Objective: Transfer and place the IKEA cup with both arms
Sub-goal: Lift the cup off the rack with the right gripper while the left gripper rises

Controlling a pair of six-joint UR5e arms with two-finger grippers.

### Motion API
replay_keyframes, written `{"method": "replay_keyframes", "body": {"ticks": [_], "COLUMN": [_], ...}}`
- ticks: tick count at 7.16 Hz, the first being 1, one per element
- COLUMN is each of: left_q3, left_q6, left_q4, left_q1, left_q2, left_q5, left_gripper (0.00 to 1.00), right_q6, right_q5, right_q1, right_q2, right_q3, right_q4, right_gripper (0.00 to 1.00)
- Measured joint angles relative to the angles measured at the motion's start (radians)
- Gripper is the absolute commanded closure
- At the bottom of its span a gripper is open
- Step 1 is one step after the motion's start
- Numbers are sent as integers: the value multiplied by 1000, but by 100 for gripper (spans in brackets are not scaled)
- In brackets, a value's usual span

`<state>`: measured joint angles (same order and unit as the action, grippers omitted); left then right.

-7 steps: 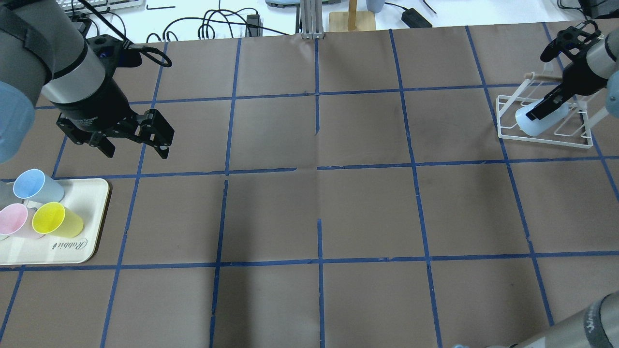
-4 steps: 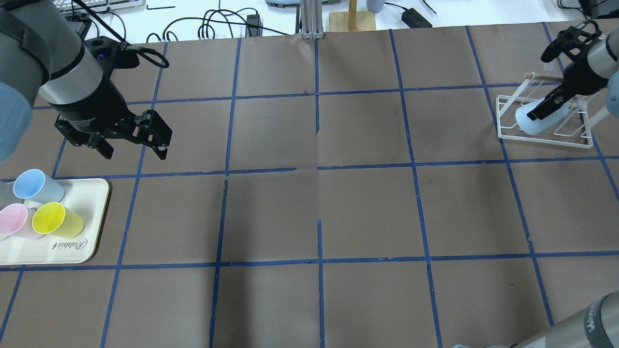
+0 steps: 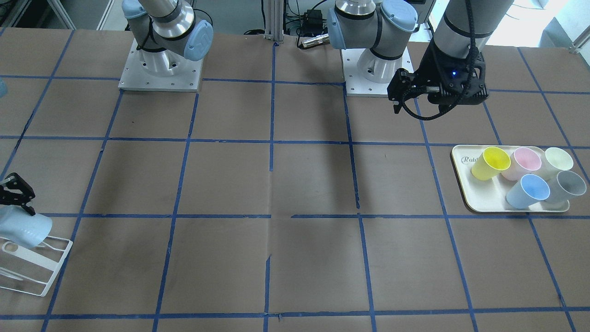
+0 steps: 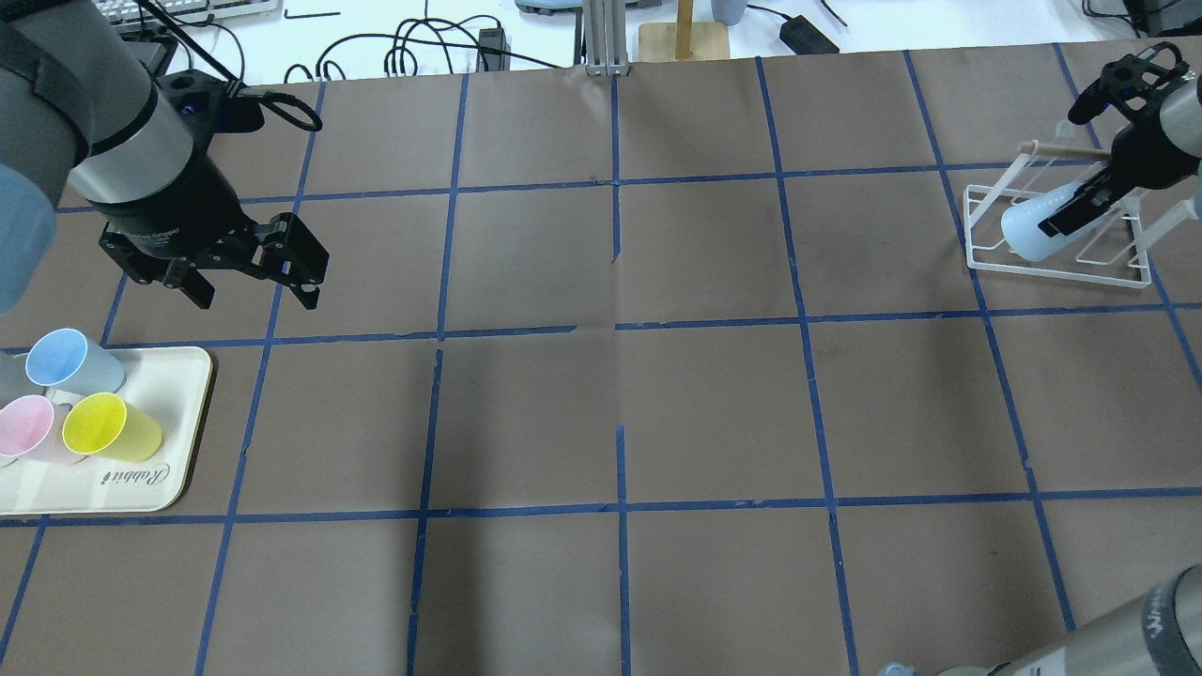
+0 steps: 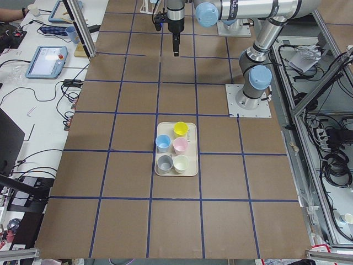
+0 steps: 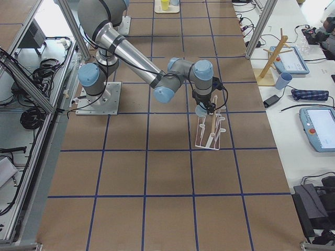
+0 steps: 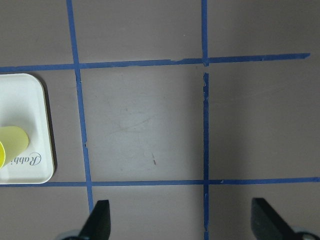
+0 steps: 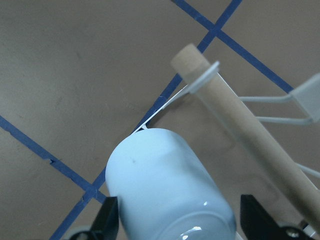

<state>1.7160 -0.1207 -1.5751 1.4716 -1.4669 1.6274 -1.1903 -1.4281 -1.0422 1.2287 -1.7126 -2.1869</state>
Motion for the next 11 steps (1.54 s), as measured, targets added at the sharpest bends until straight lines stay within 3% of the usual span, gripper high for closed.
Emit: {"method": "replay_keyframes", "body": {"ticks": [5,6,10,11], "left_q3": [-2,0,-12,-19], "left_q6": [-9,-15,-49,-58], "left_q4": [18,21,22,20], "left_q1": [0,0,-7,-4], "left_q2": [4,6,2,-4], "left_q5": [-2,-4,-2,-5], "left_gripper": [0,0,0,0], "right_q6": [4,4,1,2], "right_q5": [0,0,-4,31], "right_q1": [1,1,3,2], "right_q2": [28,55,134,149], "right_q3": [9,28,219,242], "right_q4": [30,76,441,496], "right_gripper": [45,45,46,47]}}
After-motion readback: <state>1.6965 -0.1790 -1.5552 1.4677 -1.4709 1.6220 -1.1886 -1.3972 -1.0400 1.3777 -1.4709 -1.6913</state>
